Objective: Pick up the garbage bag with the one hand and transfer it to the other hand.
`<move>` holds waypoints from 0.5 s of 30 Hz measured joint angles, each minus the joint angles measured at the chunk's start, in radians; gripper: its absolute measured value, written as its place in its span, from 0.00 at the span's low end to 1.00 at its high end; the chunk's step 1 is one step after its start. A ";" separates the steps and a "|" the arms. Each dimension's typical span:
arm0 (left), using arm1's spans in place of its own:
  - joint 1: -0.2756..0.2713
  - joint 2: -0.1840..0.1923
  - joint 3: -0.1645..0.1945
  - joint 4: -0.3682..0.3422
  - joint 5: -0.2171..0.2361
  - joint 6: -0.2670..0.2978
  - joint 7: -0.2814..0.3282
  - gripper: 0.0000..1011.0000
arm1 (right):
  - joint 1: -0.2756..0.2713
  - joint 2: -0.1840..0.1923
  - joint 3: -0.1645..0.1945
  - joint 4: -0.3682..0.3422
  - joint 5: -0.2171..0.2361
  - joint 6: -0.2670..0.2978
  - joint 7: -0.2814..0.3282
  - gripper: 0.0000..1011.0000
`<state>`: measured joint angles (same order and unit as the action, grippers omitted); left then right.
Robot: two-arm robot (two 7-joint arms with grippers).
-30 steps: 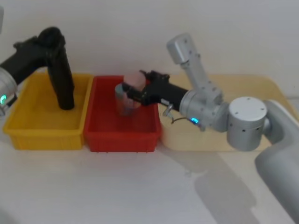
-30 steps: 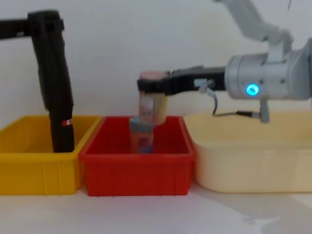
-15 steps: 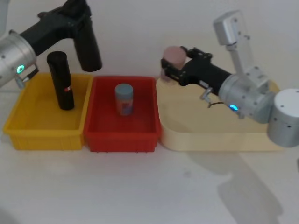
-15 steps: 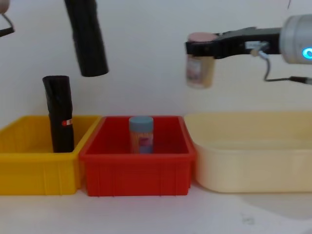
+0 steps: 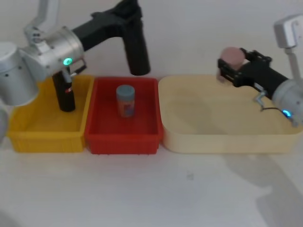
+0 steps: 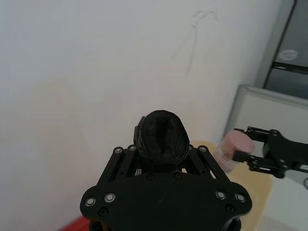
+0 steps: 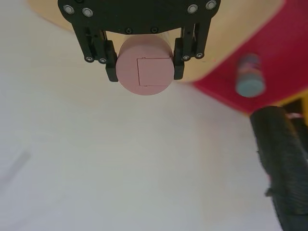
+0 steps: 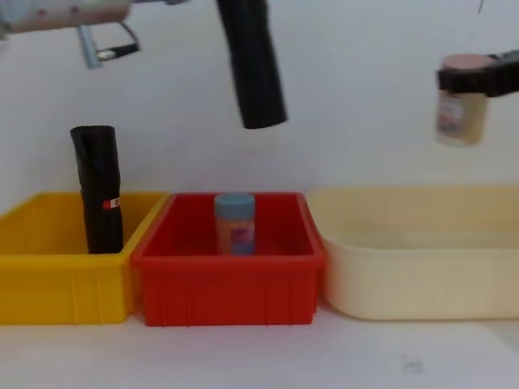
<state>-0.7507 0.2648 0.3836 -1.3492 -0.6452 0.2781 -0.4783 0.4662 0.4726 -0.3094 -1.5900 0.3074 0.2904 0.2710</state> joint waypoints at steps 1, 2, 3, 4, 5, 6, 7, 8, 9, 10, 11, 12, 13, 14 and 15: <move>-0.017 -0.020 0.013 0.028 -0.004 0.000 -0.012 0.34 | -0.007 0.006 0.010 0.000 0.002 0.002 -0.003 0.66; -0.025 -0.029 0.020 0.042 -0.005 0.000 -0.017 0.34 | -0.011 0.010 0.017 0.002 0.003 0.003 -0.004 0.66; -0.037 -0.042 0.028 0.062 -0.006 -0.001 -0.023 0.34 | -0.019 0.019 0.032 0.007 0.007 0.005 -0.007 0.66; -0.052 -0.059 0.038 0.090 -0.009 -0.004 -0.034 0.34 | -0.023 0.024 0.039 0.011 0.008 0.005 -0.008 0.66; -0.064 -0.073 0.046 0.113 -0.010 -0.006 -0.040 0.34 | -0.026 0.027 0.045 0.015 0.010 0.006 -0.008 0.66; -0.074 -0.084 0.052 0.131 -0.011 -0.008 -0.046 0.34 | -0.031 0.033 0.056 0.023 0.013 0.006 -0.008 0.66; -0.083 -0.095 0.059 0.150 -0.012 -0.012 -0.055 0.34 | -0.035 0.036 0.063 0.027 0.015 0.006 -0.008 0.66; -0.107 -0.122 0.073 0.198 -0.015 -0.019 -0.068 0.34 | -0.039 0.041 0.072 0.033 0.017 0.006 -0.009 0.66; -0.118 -0.135 0.078 0.219 -0.015 -0.023 -0.075 0.34 | -0.041 0.044 0.076 0.036 0.019 0.006 -0.009 0.66; -0.129 -0.147 0.084 0.242 -0.017 -0.029 -0.082 0.34 | -0.043 0.046 0.080 0.039 0.020 0.006 -0.009 0.67; -0.152 -0.173 0.095 0.291 -0.019 -0.037 -0.097 0.34 | -0.045 0.048 0.084 0.042 0.021 0.006 -0.009 0.68; -0.165 -0.187 0.100 0.319 -0.020 -0.045 -0.109 0.34 | -0.046 0.050 0.087 0.044 0.021 0.006 -0.009 0.72; -0.196 -0.220 0.111 0.388 -0.023 -0.059 -0.129 0.34 | -0.049 0.053 0.093 0.049 0.023 0.006 -0.009 0.72; -0.211 -0.235 0.115 0.420 -0.024 -0.069 -0.142 0.34 | -0.051 0.055 0.096 0.051 0.024 0.006 -0.009 0.77; -0.227 -0.251 0.119 0.454 -0.025 -0.075 -0.149 0.34 | -0.052 0.057 0.100 0.053 0.025 0.006 -0.009 0.78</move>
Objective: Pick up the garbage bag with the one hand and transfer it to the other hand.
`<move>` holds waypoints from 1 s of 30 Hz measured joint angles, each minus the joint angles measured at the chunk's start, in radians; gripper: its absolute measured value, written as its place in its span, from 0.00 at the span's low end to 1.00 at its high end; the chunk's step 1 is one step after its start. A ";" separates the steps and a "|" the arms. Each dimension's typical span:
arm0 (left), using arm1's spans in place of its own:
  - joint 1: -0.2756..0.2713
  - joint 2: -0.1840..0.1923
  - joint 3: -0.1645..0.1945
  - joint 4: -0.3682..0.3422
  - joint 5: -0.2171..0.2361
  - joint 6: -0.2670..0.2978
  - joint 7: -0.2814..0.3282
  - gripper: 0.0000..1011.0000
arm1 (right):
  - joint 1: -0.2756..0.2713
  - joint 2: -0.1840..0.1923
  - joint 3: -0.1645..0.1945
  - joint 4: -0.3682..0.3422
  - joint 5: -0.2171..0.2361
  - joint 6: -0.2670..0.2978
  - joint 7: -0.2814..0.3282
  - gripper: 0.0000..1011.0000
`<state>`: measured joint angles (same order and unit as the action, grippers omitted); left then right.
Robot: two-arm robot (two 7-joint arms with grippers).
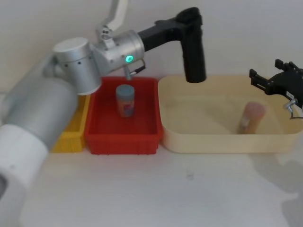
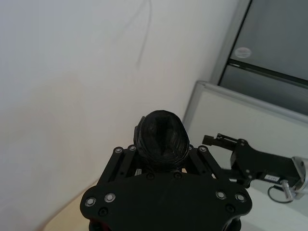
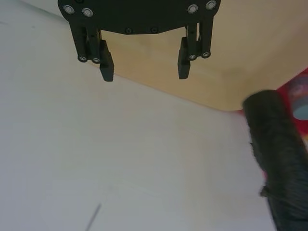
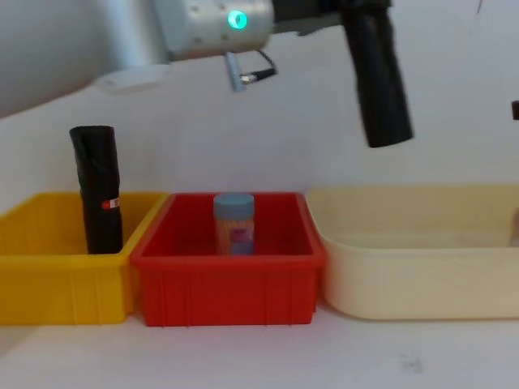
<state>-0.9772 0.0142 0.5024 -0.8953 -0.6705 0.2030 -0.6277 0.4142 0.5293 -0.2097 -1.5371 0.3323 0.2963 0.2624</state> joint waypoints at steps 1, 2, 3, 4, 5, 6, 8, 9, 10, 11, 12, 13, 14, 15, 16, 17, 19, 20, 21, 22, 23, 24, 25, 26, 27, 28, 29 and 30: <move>-0.015 -0.015 0.004 0.034 -0.002 -0.009 -0.011 0.34 | -0.003 0.003 0.005 0.004 0.001 0.000 0.000 0.82; -0.049 -0.046 0.011 0.106 -0.005 -0.030 -0.037 0.34 | -0.004 0.004 0.008 0.005 0.002 0.000 0.000 0.86; -0.064 -0.061 0.014 0.138 -0.007 -0.039 -0.048 0.34 | -0.005 0.005 0.010 0.007 0.003 0.000 0.000 0.86; -0.077 -0.073 0.017 0.170 -0.008 -0.046 -0.057 0.34 | -0.007 0.007 0.013 0.009 0.004 0.000 0.000 0.92; -0.102 -0.097 0.023 0.226 -0.011 -0.061 -0.075 0.34 | -0.008 0.008 0.015 0.010 0.004 0.000 0.000 0.92; -0.113 -0.107 0.025 0.250 -0.012 -0.068 -0.083 0.34 | -0.008 0.009 0.016 0.012 0.005 0.000 0.000 0.95; -0.133 -0.127 0.030 0.296 -0.014 -0.081 -0.099 0.34 | -0.011 0.012 0.021 0.014 0.006 0.000 0.000 0.99; -0.151 -0.143 0.033 0.336 -0.016 -0.091 -0.112 0.34 | -0.011 0.012 0.022 0.015 0.006 0.000 0.000 0.99; -0.160 -0.152 0.035 0.355 -0.017 -0.096 -0.118 0.34 | -0.012 0.013 0.025 0.016 0.006 0.000 0.000 0.99; -0.168 -0.159 0.037 0.373 -0.018 -0.101 -0.123 0.34 | -0.013 0.013 0.026 0.016 0.006 0.000 0.000 0.99; -0.182 -0.173 0.040 0.404 -0.020 -0.109 -0.134 0.34 | -0.014 0.014 0.027 0.016 0.007 0.000 0.001 0.99; -0.189 -0.179 0.041 0.419 -0.020 -0.113 -0.138 0.34 | -0.015 0.014 0.027 0.016 0.007 0.000 0.002 0.99; -0.195 -0.185 0.043 0.433 -0.021 -0.116 -0.142 0.34 | -0.017 0.015 0.028 0.014 0.008 -0.001 0.006 0.99; -0.207 -0.195 0.045 0.458 -0.022 -0.123 -0.151 0.34 | -0.018 0.016 0.029 0.013 0.009 -0.002 0.008 0.99; -0.212 -0.200 0.046 0.469 -0.023 -0.126 -0.154 0.34 | -0.019 0.016 0.029 0.012 0.011 -0.003 0.012 0.99; -0.216 -0.205 0.047 0.479 -0.023 -0.129 -0.158 0.34 | -0.023 0.018 0.031 0.007 0.013 -0.005 0.018 0.99; -0.229 -0.217 0.050 0.508 -0.025 -0.137 -0.167 0.34 | -0.026 0.020 0.032 0.001 0.017 -0.008 0.028 0.99; -0.233 -0.220 0.051 0.516 -0.025 -0.139 -0.170 0.34 | -0.029 0.022 0.032 -0.003 0.019 -0.010 0.032 0.99; -0.237 -0.224 0.052 0.524 -0.025 -0.141 -0.173 0.34 | -0.032 0.024 0.034 -0.009 0.023 -0.013 0.042 0.99; -0.242 -0.229 0.053 0.536 -0.026 -0.144 -0.177 0.34 | -0.035 0.026 0.035 -0.014 0.026 -0.015 0.047 0.99; -0.245 -0.232 0.054 0.543 -0.026 -0.146 -0.179 0.34 | -0.037 0.027 0.036 -0.018 0.029 -0.017 0.054 0.99; -0.248 -0.235 0.055 0.549 -0.027 -0.148 -0.181 0.34 | -0.042 0.030 0.037 -0.026 0.035 -0.020 0.065 0.99; -0.253 -0.240 0.056 0.561 -0.027 -0.151 -0.185 0.34 | -0.045 0.032 0.038 -0.031 0.038 -0.022 0.071 0.99; -0.256 -0.242 0.057 0.567 -0.028 -0.152 -0.186 0.34 | -0.047 0.034 0.039 -0.036 0.043 -0.024 0.076 0.99; -0.257 -0.243 0.057 0.570 -0.028 -0.153 -0.187 0.34 | -0.052 0.038 0.041 -0.045 0.051 -0.027 0.091 0.99; -0.259 -0.245 0.057 0.574 -0.028 -0.154 -0.189 0.34 | -0.055 0.040 0.042 -0.051 0.056 -0.028 0.097 0.99; -0.263 -0.249 0.058 0.583 -0.028 -0.157 -0.192 0.34 | -0.057 0.042 0.044 -0.056 0.060 -0.029 0.103 0.99; -0.265 -0.250 0.058 0.586 -0.029 -0.158 -0.193 0.34 | -0.059 0.043 0.045 -0.060 0.067 -0.030 0.110 0.99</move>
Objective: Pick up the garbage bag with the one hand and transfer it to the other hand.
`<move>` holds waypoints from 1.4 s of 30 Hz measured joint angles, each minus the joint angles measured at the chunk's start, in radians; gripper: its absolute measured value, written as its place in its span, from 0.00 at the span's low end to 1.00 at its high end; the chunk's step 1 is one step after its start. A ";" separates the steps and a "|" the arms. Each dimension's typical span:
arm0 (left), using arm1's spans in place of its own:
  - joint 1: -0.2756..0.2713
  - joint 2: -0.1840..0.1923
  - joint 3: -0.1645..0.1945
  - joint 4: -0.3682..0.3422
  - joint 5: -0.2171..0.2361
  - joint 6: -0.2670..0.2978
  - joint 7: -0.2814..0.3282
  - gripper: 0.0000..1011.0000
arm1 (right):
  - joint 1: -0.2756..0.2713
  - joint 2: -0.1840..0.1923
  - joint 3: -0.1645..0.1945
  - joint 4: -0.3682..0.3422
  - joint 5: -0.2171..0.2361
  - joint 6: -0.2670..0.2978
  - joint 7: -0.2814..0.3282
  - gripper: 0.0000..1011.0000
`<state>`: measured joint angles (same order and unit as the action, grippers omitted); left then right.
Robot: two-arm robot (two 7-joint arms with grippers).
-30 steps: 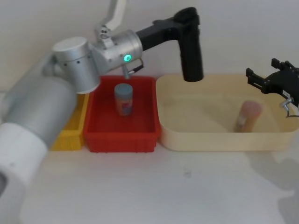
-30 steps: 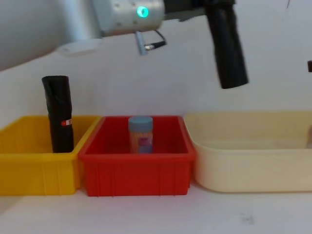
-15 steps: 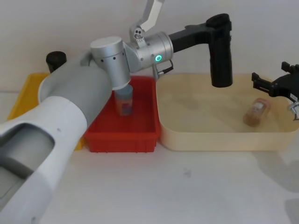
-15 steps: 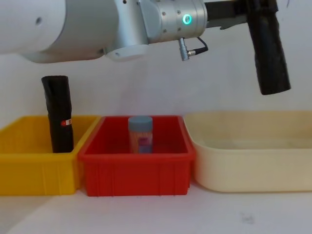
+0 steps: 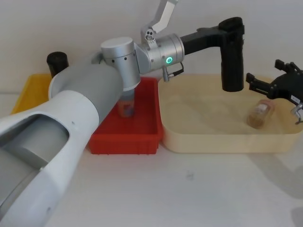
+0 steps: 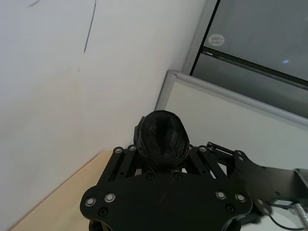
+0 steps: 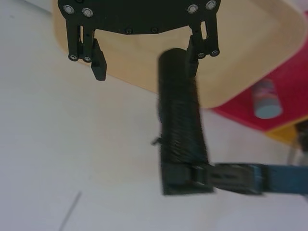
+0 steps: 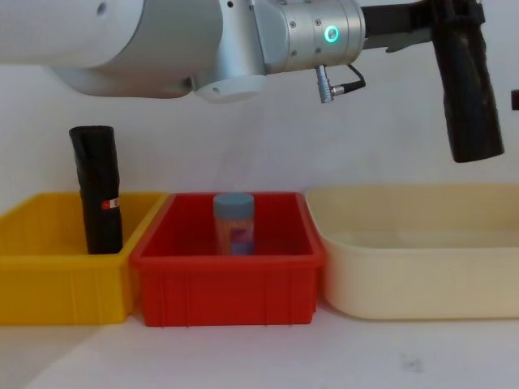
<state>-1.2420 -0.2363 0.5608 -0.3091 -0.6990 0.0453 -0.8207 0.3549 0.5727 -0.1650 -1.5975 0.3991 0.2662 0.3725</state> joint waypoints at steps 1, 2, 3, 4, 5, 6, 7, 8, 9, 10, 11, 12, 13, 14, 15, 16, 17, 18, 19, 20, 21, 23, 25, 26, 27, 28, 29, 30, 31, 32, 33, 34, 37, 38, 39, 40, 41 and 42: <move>-0.002 -0.002 0.000 0.004 0.000 -0.001 -0.001 0.34 | -0.004 0.004 0.002 -0.009 0.010 -0.001 0.016 0.99; -0.004 -0.004 0.001 0.010 0.000 -0.003 -0.003 0.34 | -0.006 0.006 0.004 -0.013 0.016 -0.002 0.023 0.99; -0.006 -0.006 0.001 0.013 -0.001 -0.003 -0.004 0.34 | -0.009 0.008 0.005 -0.019 0.022 -0.002 0.031 0.99; -0.008 -0.008 0.002 0.018 -0.001 -0.005 -0.006 0.34 | -0.012 0.012 0.008 -0.028 0.035 -0.002 0.046 0.99; -0.008 -0.008 0.002 0.018 -0.001 -0.005 -0.006 0.34 | -0.013 0.014 0.009 -0.033 0.042 -0.002 0.053 0.99; -0.010 -0.010 0.002 0.023 -0.001 -0.006 -0.008 0.34 | -0.015 0.016 0.011 -0.038 0.051 -0.001 0.064 0.99; -0.011 -0.011 0.002 0.026 -0.001 -0.007 -0.008 0.34 | -0.017 0.021 0.013 -0.046 0.065 0.003 0.079 0.99; -0.012 -0.012 0.003 0.027 -0.001 -0.007 -0.009 0.34 | -0.017 0.023 0.014 -0.049 0.074 0.007 0.089 0.99; -0.014 -0.013 0.003 0.031 -0.001 -0.008 -0.010 0.34 | -0.018 0.025 0.014 -0.053 0.082 0.012 0.097 0.99; -0.014 -0.014 0.003 0.033 -0.001 -0.008 -0.011 0.34 | -0.018 0.029 0.015 -0.061 0.095 0.021 0.111 0.99; -0.016 -0.015 0.003 0.036 -0.002 -0.009 -0.011 0.34 | -0.018 0.029 0.015 -0.061 0.095 0.021 0.111 0.99; -0.017 -0.016 0.003 0.037 -0.002 -0.010 -0.012 0.34 | -0.016 0.032 0.015 -0.068 0.109 0.033 0.124 0.99; -0.017 -0.016 0.004 0.038 -0.002 -0.010 -0.012 0.34 | -0.012 0.035 0.013 -0.073 0.122 0.046 0.135 0.99; -0.018 -0.017 0.004 0.040 -0.002 -0.010 -0.013 0.34 | -0.010 0.036 0.012 -0.075 0.126 0.051 0.139 0.99; -0.018 -0.018 0.004 0.041 -0.002 -0.010 -0.013 0.34 | -0.007 0.036 0.010 -0.076 0.130 0.057 0.142 0.99; -0.019 -0.019 0.004 0.043 -0.002 -0.011 -0.014 0.34 | -0.004 0.037 0.008 -0.076 0.135 0.065 0.146 0.99; -0.020 -0.019 0.004 0.044 -0.002 -0.011 -0.014 0.34 | 0.004 0.037 0.002 -0.076 0.140 0.076 0.148 0.99; -0.020 -0.020 0.004 0.046 -0.002 -0.012 -0.015 0.34 | 0.008 0.036 -0.001 -0.076 0.142 0.082 0.149 0.99; -0.021 -0.020 0.004 0.046 -0.002 -0.012 -0.015 0.34 | 0.012 0.035 -0.004 -0.075 0.143 0.088 0.149 0.99; -0.021 -0.020 0.004 0.047 -0.002 -0.012 -0.015 0.34 | 0.017 0.034 -0.007 -0.073 0.144 0.095 0.148 0.99; -0.022 -0.021 0.004 0.048 -0.002 -0.012 -0.015 0.34 | 0.029 0.030 -0.016 -0.067 0.146 0.109 0.146 0.99; -0.022 -0.021 0.005 0.049 -0.002 -0.013 -0.016 0.34 | 0.040 0.025 -0.023 -0.059 0.146 0.120 0.140 0.99; -0.023 -0.022 0.005 0.051 -0.002 -0.013 -0.016 0.34 | 0.057 0.017 -0.034 -0.047 0.145 0.137 0.127 0.99; -0.023 -0.022 0.005 0.051 -0.002 -0.013 -0.017 0.34 | 0.065 0.014 -0.037 -0.043 0.144 0.142 0.123 0.99; -0.023 -0.022 0.005 0.052 -0.003 -0.013 -0.017 0.34 | 0.074 0.008 -0.043 -0.035 0.141 0.150 0.112 0.99; -0.024 -0.023 0.005 0.052 -0.003 -0.013 -0.017 0.34 | 0.082 0.004 -0.048 -0.028 0.139 0.153 0.106 0.99; -0.024 -0.023 0.005 0.053 -0.003 -0.014 -0.017 0.34 | 0.093 -0.002 -0.054 -0.017 0.133 0.160 0.093 0.99; -0.024 -0.023 0.005 0.053 -0.002 -0.014 -0.017 0.34 | 0.093 -0.002 -0.054 -0.017 0.133 0.160 0.093 0.99; -0.024 -0.023 0.005 0.054 -0.002 -0.014 -0.017 0.34 | 0.104 -0.007 -0.060 -0.007 0.127 0.165 0.079 0.99; -0.024 -0.023 0.005 0.054 -0.002 -0.014 -0.017 0.34 | 0.111 -0.011 -0.064 -0.001 0.123 0.168 0.071 0.99; -0.024 -0.023 0.005 0.054 -0.002 -0.014 -0.018 0.34 | 0.122 -0.016 -0.070 0.009 0.116 0.172 0.057 0.99; -0.025 -0.023 0.005 0.055 -0.002 -0.014 -0.018 0.34 | 0.129 -0.020 -0.073 0.017 0.112 0.173 0.050 0.99; -0.025 -0.023 0.005 0.056 -0.002 -0.014 -0.018 0.34 | 0.150 -0.030 -0.083 0.037 0.092 0.180 0.018 0.99; -0.025 -0.024 0.005 0.056 -0.002 -0.014 -0.018 0.34 | 0.156 -0.033 -0.086 0.044 0.088 0.181 0.012 0.99; -0.025 -0.024 0.005 0.056 -0.002 -0.014 -0.018 0.34 | 0.159 -0.034 -0.088 0.047 0.083 0.183 0.006 0.99; -0.025 -0.024 0.005 0.056 -0.002 -0.015 -0.018 0.34 | 0.165 -0.036 -0.091 0.053 0.078 0.184 -0.001 0.99; -0.025 -0.024 0.005 0.056 -0.002 -0.015 -0.018 0.34 | 0.173 -0.040 -0.096 0.062 0.068 0.186 -0.013 0.99; -0.025 -0.024 0.005 0.056 -0.002 -0.015 -0.018 0.34 | 0.178 -0.042 -0.098 0.067 0.064 0.187 -0.018 0.99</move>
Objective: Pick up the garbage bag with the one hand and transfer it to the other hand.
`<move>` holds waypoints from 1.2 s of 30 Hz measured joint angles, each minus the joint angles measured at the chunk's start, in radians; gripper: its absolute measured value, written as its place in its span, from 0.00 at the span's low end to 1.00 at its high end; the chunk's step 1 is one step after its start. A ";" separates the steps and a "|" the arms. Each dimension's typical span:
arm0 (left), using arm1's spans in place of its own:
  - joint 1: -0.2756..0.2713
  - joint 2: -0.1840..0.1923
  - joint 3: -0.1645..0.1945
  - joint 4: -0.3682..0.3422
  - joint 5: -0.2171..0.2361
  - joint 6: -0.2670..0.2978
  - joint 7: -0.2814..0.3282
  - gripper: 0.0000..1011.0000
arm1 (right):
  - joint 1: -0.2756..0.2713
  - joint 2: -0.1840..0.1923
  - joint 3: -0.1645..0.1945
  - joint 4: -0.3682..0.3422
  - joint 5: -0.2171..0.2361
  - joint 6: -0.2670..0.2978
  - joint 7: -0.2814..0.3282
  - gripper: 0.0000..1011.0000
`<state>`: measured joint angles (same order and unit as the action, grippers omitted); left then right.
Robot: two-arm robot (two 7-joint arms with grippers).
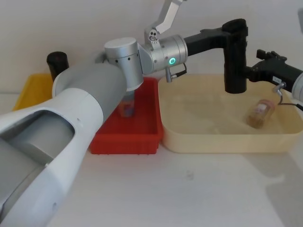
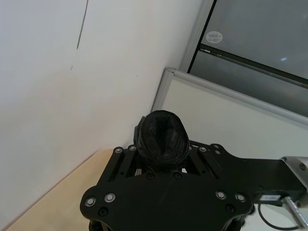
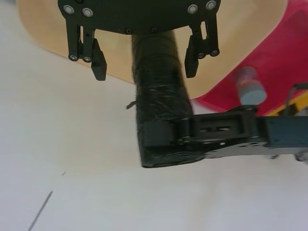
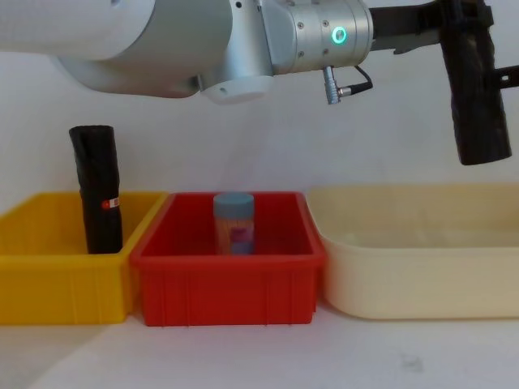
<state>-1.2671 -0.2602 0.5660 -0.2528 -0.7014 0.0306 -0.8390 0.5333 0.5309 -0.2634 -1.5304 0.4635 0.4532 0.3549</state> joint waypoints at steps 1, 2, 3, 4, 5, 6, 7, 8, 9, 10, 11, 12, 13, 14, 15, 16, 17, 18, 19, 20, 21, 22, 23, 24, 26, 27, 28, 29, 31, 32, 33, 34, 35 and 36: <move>0.000 0.000 0.000 0.000 0.000 0.000 0.000 0.34 | 0.003 -0.001 -0.001 0.003 -0.003 0.001 -0.003 0.99; 0.000 0.000 0.000 0.000 0.000 0.000 0.000 0.34 | 0.010 -0.003 -0.005 0.009 -0.009 0.002 -0.009 0.99; 0.000 0.000 0.000 0.000 0.000 0.000 0.000 0.34 | 0.014 -0.004 -0.007 0.013 -0.011 0.003 -0.010 0.99; 0.000 0.000 0.000 0.001 0.000 0.000 0.000 0.34 | 0.017 -0.005 -0.009 0.016 -0.013 0.003 -0.012 0.99; 0.000 0.000 0.000 0.001 0.000 0.000 0.000 0.34 | 0.023 -0.006 -0.012 0.021 -0.017 0.004 -0.012 0.99; -0.001 0.000 0.000 0.001 0.000 0.000 0.000 0.34 | 0.026 -0.006 -0.014 0.024 -0.018 0.004 -0.011 0.99; -0.001 0.000 0.000 0.001 0.000 0.000 0.000 0.34 | 0.031 -0.006 -0.017 0.028 -0.020 0.005 -0.008 0.99; -0.001 0.000 0.000 0.001 0.000 0.000 0.000 0.34 | 0.034 -0.006 -0.019 0.030 -0.021 0.005 -0.006 0.99; -0.001 -0.001 0.000 0.001 0.000 0.000 0.000 0.34 | 0.036 -0.005 -0.021 0.031 -0.021 0.005 -0.004 0.99; -0.001 -0.001 0.000 0.001 0.000 0.000 0.000 0.34 | 0.041 -0.004 -0.024 0.033 -0.021 0.006 0.004 0.99; -0.001 -0.001 0.000 0.001 0.000 0.000 0.000 0.34 | 0.043 -0.003 -0.027 0.033 -0.021 0.006 0.008 0.99; -0.001 -0.001 0.000 0.001 0.000 0.000 0.000 0.34 | 0.045 -0.002 -0.029 0.034 -0.021 0.007 0.012 0.99; -0.001 -0.001 0.000 0.001 0.000 0.000 0.000 0.34 | 0.047 -0.002 -0.031 0.034 -0.021 0.008 0.017 0.99; -0.001 -0.001 0.000 0.002 0.000 0.000 0.000 0.34 | 0.051 -0.001 -0.036 0.034 -0.020 0.010 0.025 0.99; -0.001 -0.001 0.000 0.002 0.000 0.000 0.000 0.34 | 0.053 0.000 -0.038 0.033 -0.020 0.011 0.028 0.99; -0.001 -0.001 0.000 0.002 0.000 0.000 0.000 0.34 | 0.055 0.000 -0.040 0.033 -0.020 0.012 0.031 0.99; -0.001 -0.001 0.000 0.002 0.000 0.000 0.000 0.34 | 0.059 0.000 -0.045 0.032 -0.019 0.015 0.037 0.99; -0.001 -0.001 0.000 0.002 0.000 0.000 0.000 0.34 | 0.060 0.000 -0.047 0.031 -0.019 0.017 0.039 0.99; -0.001 -0.001 0.000 0.002 0.000 0.000 0.000 0.34 | 0.063 0.000 -0.050 0.031 -0.018 0.019 0.040 0.99; -0.001 -0.001 0.000 0.002 0.000 0.000 0.000 0.34 | 0.066 -0.001 -0.053 0.030 -0.018 0.022 0.043 0.99; -0.001 -0.001 0.000 0.002 0.000 0.000 0.000 0.34 | 0.069 -0.002 -0.056 0.030 -0.018 0.024 0.044 0.99; -0.001 -0.001 0.000 0.002 0.000 0.000 0.000 0.34 | 0.072 -0.003 -0.058 0.030 -0.018 0.026 0.045 0.99; -0.001 -0.001 0.000 0.002 0.000 0.000 0.000 0.34 | 0.077 -0.005 -0.063 0.030 -0.018 0.030 0.046 0.99; -0.001 -0.001 0.000 0.002 0.000 0.000 0.000 0.34 | 0.079 -0.007 -0.066 0.031 -0.018 0.032 0.046 0.99; -0.001 -0.001 0.000 0.002 0.000 0.000 0.000 0.34 | 0.085 -0.011 -0.072 0.033 -0.018 0.038 0.045 0.99; -0.001 -0.001 0.000 0.002 0.000 0.000 0.000 0.34 | 0.087 -0.012 -0.074 0.034 -0.018 0.039 0.044 0.99; -0.001 -0.001 0.000 0.002 0.000 0.000 0.000 0.34 | 0.092 -0.016 -0.078 0.036 -0.019 0.042 0.041 0.99; -0.001 -0.001 0.000 0.002 0.000 0.000 0.000 0.34 | 0.092 -0.016 -0.078 0.036 -0.019 0.042 0.041 0.99; -0.001 -0.001 0.000 0.002 0.000 0.000 0.000 0.34 | 0.098 -0.021 -0.084 0.039 -0.021 0.046 0.034 0.99; -0.001 -0.001 0.000 0.002 0.000 0.000 0.000 0.34 | 0.102 -0.023 -0.087 0.041 -0.023 0.048 0.031 0.99; -0.001 -0.001 0.000 0.002 0.000 0.000 0.000 0.34 | 0.102 -0.023 -0.087 0.041 -0.023 0.048 0.031 0.99; -0.001 -0.001 0.000 0.002 0.000 0.000 0.000 0.34 | 0.105 -0.025 -0.089 0.042 -0.024 0.050 0.029 0.99; -0.001 -0.001 0.000 0.002 0.000 0.000 0.000 0.34 | 0.106 -0.027 -0.090 0.043 -0.024 0.051 0.027 0.96; -0.001 -0.001 0.000 0.002 0.000 0.000 0.000 0.34 | 0.108 -0.028 -0.091 0.044 -0.025 0.052 0.026 0.96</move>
<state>-1.2680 -0.2609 0.5660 -0.2512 -0.7014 0.0306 -0.8390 0.6409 0.5031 -0.3547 -1.4866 0.4382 0.5048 0.3807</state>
